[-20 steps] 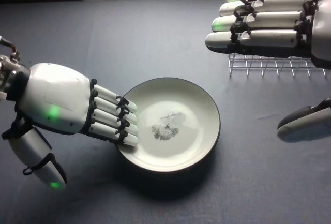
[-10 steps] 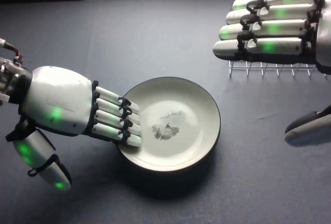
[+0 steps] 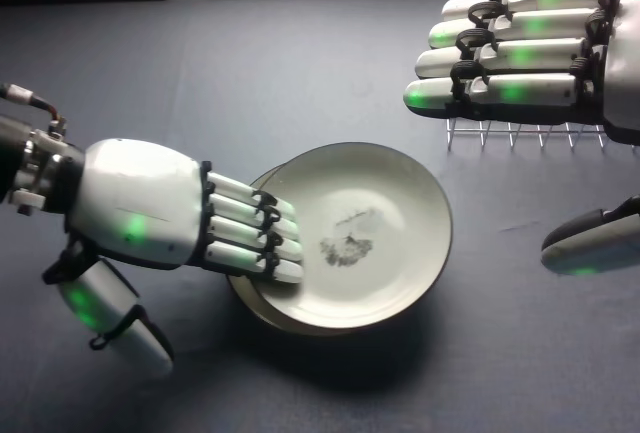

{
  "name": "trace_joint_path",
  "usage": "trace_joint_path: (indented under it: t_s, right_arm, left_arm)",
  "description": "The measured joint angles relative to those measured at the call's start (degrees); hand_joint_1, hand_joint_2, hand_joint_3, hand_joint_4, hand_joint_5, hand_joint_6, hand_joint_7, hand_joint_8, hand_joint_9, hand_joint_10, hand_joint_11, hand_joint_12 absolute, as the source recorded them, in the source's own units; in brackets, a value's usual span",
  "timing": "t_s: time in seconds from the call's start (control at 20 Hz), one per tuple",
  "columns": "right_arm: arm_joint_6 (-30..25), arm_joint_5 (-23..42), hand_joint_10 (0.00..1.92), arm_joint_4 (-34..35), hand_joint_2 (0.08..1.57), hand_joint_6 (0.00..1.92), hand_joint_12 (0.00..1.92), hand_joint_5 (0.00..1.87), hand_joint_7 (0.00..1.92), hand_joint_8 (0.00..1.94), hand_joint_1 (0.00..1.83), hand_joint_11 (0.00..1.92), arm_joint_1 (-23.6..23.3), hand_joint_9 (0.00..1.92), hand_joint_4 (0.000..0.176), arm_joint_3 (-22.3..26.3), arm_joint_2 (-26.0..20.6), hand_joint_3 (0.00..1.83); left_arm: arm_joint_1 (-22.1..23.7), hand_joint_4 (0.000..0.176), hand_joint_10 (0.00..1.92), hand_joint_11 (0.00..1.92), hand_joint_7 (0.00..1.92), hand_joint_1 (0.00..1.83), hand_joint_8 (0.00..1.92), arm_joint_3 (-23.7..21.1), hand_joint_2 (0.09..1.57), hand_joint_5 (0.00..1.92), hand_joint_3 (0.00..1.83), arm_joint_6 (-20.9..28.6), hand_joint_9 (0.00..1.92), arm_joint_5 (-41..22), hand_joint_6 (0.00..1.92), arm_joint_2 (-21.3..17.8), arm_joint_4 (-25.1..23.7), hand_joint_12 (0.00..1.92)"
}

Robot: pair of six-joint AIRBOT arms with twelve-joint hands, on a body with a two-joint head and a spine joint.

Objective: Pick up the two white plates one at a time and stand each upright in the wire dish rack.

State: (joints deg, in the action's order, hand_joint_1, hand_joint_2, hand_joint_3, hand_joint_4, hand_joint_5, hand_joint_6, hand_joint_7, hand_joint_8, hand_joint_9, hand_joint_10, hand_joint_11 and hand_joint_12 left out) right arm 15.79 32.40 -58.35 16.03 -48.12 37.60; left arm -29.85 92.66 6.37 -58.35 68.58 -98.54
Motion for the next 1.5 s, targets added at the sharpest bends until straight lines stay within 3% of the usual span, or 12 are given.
trace_joint_path:
  t_s: [0.25,0.55,0.7,0.95,1.1,1.15,1.2,1.3,1.5]
  right_arm:
    - [0.26,3.50,0.00,-1.62,1.16,0.00,0.00,0.00,0.00,0.00,0.02,0.00,0.90,0.00,0.000,-1.90,0.55,0.02]
    - [0.22,6.58,0.00,-3.98,1.22,0.00,0.00,0.00,0.00,0.00,0.00,0.00,6.51,0.00,0.000,-5.70,0.87,0.00]
    - [0.70,7.65,0.00,-6.93,1.21,0.00,0.00,0.00,0.00,0.00,0.04,0.00,8.83,0.00,0.000,-9.25,3.93,0.00]
    - [0.72,8.04,0.00,-5.99,1.18,0.00,0.00,0.00,0.00,0.00,0.49,0.00,11.28,0.00,0.000,-11.45,7.63,0.00]
    - [0.59,7.82,0.00,-6.56,1.06,0.00,0.06,0.05,0.03,0.00,1.02,0.06,12.13,0.03,0.000,-13.03,9.22,0.00]
    - [0.61,7.82,0.03,-5.92,0.97,0.02,0.35,0.06,0.04,0.02,1.16,0.01,12.11,0.05,0.000,-13.73,9.84,0.00]
    - [0.59,7.80,0.04,-5.77,0.94,0.02,0.49,0.08,0.06,0.02,1.23,0.00,12.11,0.07,0.000,-14.12,10.05,0.00]
    - [0.39,7.67,0.02,-5.86,0.99,0.02,0.49,0.15,0.10,0.01,1.28,0.00,12.13,0.10,0.000,-14.49,10.38,0.01]
    - [0.11,7.58,0.02,-5.79,1.01,0.01,0.76,0.25,0.21,0.01,1.25,0.00,12.13,0.21,0.000,-16.06,12.15,0.00]
  left_arm:
    - [-0.02,0.000,0.00,0.00,0.00,0.00,0.00,-0.59,1.10,0.00,0.00,-0.07,0.00,1.88,0.00,2.43,1.81,0.00]
    - [1.62,0.000,0.00,0.00,0.00,0.00,0.00,0.63,1.12,0.00,0.01,-0.50,0.00,2.36,0.00,5.40,1.60,0.00]
    - [1.88,0.000,0.00,0.00,0.00,0.00,0.00,1.03,1.12,0.00,0.01,-0.55,0.00,2.27,0.00,5.68,1.44,0.00]
    - [1.73,0.000,0.00,0.00,0.00,0.00,0.00,1.14,1.11,0.00,0.00,-0.55,0.00,2.23,0.00,5.86,1.66,0.00]
    - [1.60,0.000,0.00,0.00,0.00,0.00,0.00,1.44,1.11,0.00,0.00,-0.55,0.00,1.99,0.00,5.81,1.84,0.00]
    - [1.57,0.000,0.00,0.00,0.00,0.00,0.00,1.44,1.11,0.00,0.00,-0.55,0.00,2.01,0.00,5.81,1.79,0.00]
    - [1.57,0.000,0.00,0.00,0.00,0.00,0.00,1.44,1.11,0.00,0.00,-0.55,0.00,2.01,0.00,5.81,1.79,0.00]
    - [1.57,0.000,0.00,0.00,0.00,0.00,0.00,1.62,1.11,0.00,0.00,-0.55,0.00,1.84,0.00,5.81,1.77,0.00]
    - [1.64,0.000,0.00,0.00,0.00,0.00,0.00,1.70,1.12,0.00,0.01,-0.55,0.00,1.75,0.00,5.84,1.73,0.00]
